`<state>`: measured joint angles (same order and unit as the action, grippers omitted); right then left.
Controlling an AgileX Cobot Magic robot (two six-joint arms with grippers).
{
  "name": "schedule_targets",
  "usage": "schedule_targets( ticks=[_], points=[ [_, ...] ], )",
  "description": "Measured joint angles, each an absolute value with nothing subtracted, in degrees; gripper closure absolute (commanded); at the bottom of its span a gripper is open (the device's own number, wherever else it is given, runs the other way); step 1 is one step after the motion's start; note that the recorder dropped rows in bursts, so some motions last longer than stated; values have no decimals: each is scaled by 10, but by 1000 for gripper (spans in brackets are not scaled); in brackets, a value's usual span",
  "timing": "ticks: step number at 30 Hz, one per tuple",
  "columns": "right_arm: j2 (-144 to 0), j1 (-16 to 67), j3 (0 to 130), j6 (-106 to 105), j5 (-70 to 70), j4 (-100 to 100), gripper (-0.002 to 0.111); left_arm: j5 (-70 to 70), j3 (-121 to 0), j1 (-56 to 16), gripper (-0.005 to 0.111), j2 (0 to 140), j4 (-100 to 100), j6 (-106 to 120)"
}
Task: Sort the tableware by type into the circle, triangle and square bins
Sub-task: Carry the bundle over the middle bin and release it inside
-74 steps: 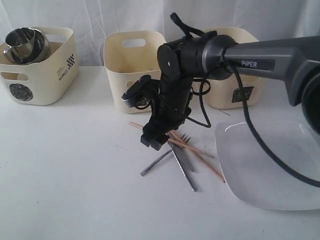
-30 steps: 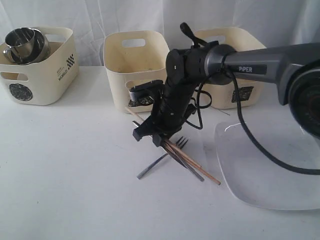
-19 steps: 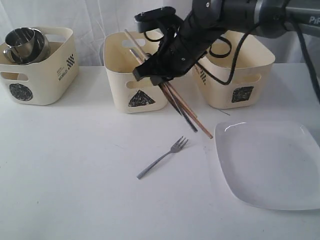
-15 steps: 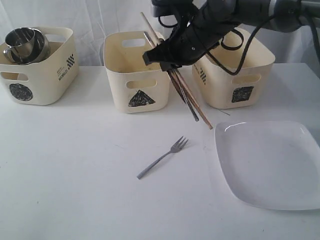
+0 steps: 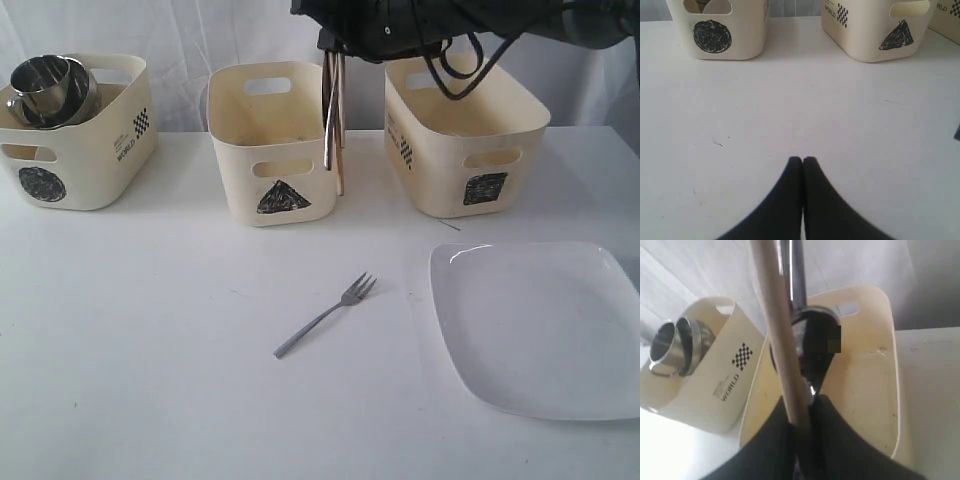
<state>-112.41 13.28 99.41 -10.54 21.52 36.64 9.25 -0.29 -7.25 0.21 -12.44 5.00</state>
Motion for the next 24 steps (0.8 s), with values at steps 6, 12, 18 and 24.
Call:
schedule_targets(
  ticks=[6, 12, 18, 24],
  points=[
    [-1150, 107, 999, -105, 182, 460, 108, 93, -3, -73, 107, 2, -124, 50],
    [-1163, 96, 1015, -105, 154, 498, 108, 93, -3, -73, 107, 2, -124, 50],
    [-1192, 96, 1067, -105, 138, 533, 108, 93, -3, -73, 107, 2, -124, 50],
    [-1238, 96, 1131, -105, 130, 539, 108, 93, -3, -73, 107, 2, -124, 50]
  ],
)
